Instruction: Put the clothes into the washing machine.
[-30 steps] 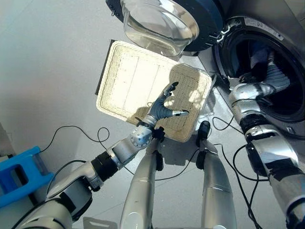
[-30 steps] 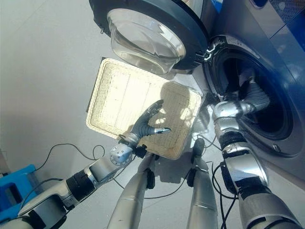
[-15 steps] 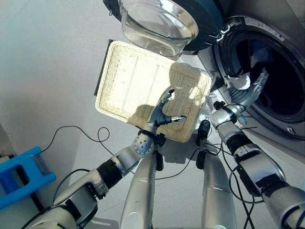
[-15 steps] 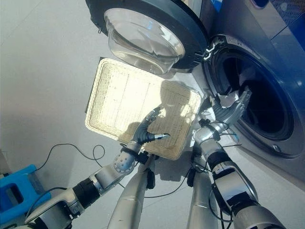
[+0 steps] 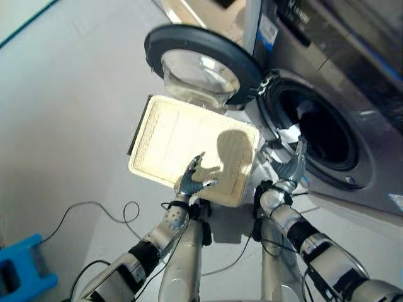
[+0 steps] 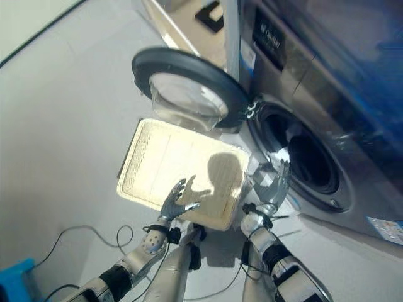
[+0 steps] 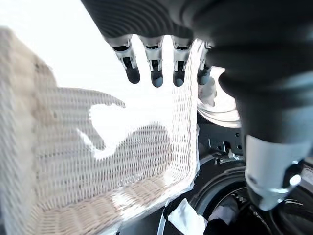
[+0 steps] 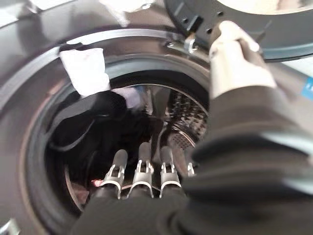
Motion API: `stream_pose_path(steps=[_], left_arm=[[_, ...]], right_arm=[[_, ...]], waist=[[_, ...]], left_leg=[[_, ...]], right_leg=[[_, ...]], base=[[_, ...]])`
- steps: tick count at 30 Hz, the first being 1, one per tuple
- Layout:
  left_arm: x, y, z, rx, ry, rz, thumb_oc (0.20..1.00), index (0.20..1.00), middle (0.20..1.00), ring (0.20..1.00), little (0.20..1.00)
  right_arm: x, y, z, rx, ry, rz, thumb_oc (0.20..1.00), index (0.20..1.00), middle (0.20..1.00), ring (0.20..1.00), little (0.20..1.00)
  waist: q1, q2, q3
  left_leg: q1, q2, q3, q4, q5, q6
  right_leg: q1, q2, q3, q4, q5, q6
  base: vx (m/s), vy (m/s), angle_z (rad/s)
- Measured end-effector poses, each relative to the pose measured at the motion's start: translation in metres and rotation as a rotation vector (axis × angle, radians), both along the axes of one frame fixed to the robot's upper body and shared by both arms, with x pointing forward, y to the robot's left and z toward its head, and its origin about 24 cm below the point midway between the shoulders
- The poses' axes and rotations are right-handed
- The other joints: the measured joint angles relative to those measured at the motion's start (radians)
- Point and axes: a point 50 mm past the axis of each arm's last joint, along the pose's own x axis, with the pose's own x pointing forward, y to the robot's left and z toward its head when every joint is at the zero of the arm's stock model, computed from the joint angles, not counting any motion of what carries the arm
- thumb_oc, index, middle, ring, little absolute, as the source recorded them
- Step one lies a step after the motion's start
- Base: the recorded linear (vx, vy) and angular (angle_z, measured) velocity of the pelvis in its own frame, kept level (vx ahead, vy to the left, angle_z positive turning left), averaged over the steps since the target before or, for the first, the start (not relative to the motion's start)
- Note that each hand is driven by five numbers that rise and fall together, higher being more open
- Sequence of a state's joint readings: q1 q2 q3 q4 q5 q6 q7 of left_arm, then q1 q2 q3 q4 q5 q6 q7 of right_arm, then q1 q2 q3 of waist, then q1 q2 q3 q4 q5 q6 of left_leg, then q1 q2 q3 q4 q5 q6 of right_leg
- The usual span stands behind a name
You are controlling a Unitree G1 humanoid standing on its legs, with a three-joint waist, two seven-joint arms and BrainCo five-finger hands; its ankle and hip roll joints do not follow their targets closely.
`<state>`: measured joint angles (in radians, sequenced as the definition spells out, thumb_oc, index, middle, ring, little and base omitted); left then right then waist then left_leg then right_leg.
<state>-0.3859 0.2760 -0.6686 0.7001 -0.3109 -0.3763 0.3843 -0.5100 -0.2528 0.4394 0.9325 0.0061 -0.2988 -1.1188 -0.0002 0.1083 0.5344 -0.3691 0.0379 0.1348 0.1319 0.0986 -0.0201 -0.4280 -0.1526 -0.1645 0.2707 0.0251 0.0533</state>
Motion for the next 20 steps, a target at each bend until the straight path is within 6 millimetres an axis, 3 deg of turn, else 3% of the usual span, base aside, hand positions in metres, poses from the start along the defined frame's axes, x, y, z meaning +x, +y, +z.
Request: stream_pose_path(steps=[3,6,8,12,13,20], left_arm=[[-0.021,0.020,-0.035,0.007,0.139,0.027,1.000,1.000,1.000,1.000,1.000],[-0.055,0.036,-0.071,0.019,0.303,0.042,1.000,1.000,1.000,1.000,1.000],[-0.070,0.039,-0.082,0.023,0.364,0.035,1.000,1.000,1.000,1.000,1.000],[-0.089,0.042,-0.099,0.008,0.460,0.034,1.000,1.000,1.000,1.000,1.000],[-0.099,0.041,-0.105,0.013,0.490,0.020,1.000,1.000,1.000,1.000,1.000],[-0.115,0.041,-0.115,0.027,0.549,-0.012,1.000,1.000,1.000,1.000,1.000]], right_arm=[[-0.023,-0.004,-0.037,0.031,0.206,0.067,1.000,1.000,1.000,1.000,1.000],[-0.061,-0.004,-0.080,0.051,0.448,0.149,1.000,1.000,1.000,1.000,1.000],[-0.081,-0.005,-0.098,0.065,0.554,0.172,1.000,1.000,1.000,1.000,1.000],[-0.103,-0.004,-0.119,0.080,0.723,0.237,1.000,1.000,1.000,1.000,1.000],[-0.114,-0.002,-0.128,0.094,0.789,0.261,1.000,1.000,1.000,1.000,1.000],[-0.128,0.008,-0.140,0.029,0.910,0.397,1.000,1.000,1.000,1.000,1.000]], waist=[[-0.009,-0.039,-0.023],[-0.010,-0.099,-0.150],[-0.009,-0.124,-0.213],[-0.009,-0.131,-0.276],[-0.008,-0.129,-0.330],[-0.006,-0.123,-0.392]], left_leg=[[0.155,0.006,0.002,-0.048,-0.012,-0.008],[0.227,0.012,0.001,-0.103,-0.019,-0.016],[0.258,0.011,0.003,-0.134,-0.019,-0.017],[0.340,0.010,0.007,-0.182,-0.016,-0.023],[0.347,0.010,0.009,-0.194,-0.017,-0.023],[0.396,0.010,0.000,-0.219,-0.023,-0.027]], right_leg=[[0.164,0.012,-0.008,-0.073,-0.001,0.006],[0.231,0.025,-0.009,-0.135,-0.003,0.002],[0.261,0.032,-0.011,-0.165,-0.001,0.006],[0.355,0.044,-0.011,-0.233,0.017,0.010],[0.364,0.046,-0.011,-0.249,0.017,0.012],[0.452,0.057,-0.022,-0.343,0.040,0.015]], base=[[0.24,-0.045,-0.04],[0.22,-0.058,-0.10],[0.24,-0.062,-0.04],[0.16,-0.047,-0.02],[0.11,-0.039,0.00],[0.03,-0.033,0.03]])
